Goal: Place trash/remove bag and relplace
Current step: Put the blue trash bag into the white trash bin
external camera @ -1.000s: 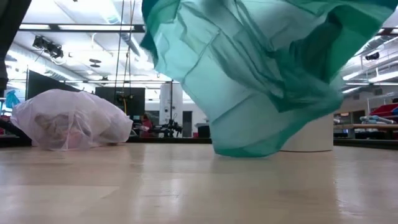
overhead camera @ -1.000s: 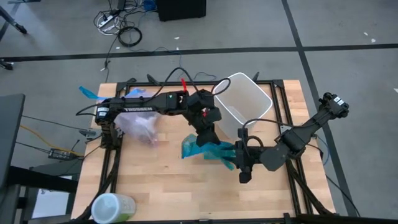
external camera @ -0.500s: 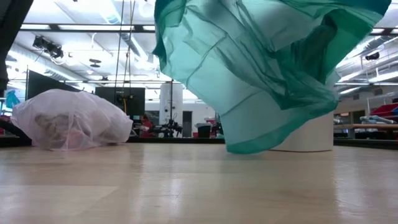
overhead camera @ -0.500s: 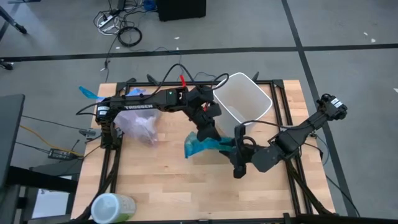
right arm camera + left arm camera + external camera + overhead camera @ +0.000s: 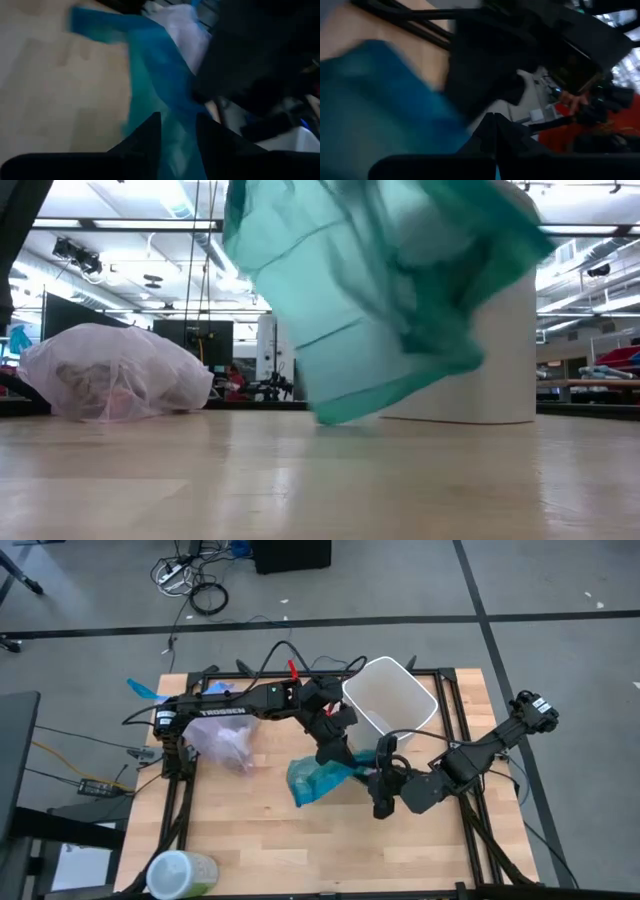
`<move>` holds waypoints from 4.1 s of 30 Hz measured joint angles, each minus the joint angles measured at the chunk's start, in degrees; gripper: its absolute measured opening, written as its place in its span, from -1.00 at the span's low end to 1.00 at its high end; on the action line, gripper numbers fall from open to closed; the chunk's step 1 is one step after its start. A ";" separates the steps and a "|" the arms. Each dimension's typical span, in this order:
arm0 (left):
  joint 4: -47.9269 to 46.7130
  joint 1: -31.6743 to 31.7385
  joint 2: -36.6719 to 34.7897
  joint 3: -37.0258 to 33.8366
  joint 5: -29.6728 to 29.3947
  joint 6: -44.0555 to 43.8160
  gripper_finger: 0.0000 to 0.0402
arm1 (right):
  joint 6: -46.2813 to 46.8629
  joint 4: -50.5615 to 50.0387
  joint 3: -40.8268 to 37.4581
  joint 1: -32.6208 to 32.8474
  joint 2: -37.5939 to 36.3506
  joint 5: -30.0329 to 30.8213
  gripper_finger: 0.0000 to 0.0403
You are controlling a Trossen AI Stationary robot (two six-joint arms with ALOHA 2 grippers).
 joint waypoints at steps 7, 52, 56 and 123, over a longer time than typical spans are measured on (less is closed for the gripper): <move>2.59 -0.39 -0.02 0.00 0.53 -1.31 -1.00 | -0.79 -0.01 0.00 -0.11 0.00 6.40 -0.54; 12.91 -28.13 -23.75 -62.20 -62.88 33.77 -0.92 | 31.23 -15.99 0.00 2.14 -0.04 -6.56 -0.57; 16.04 -28.10 -23.18 -65.30 -63.60 35.15 -0.90 | 32.18 -15.91 0.00 2.14 -0.04 -6.56 -0.56; 70.85 -46.93 -0.29 -73.60 -116.65 -76.85 -0.70 | 25.15 9.94 -0.90 -9.86 14.40 -38.52 -0.09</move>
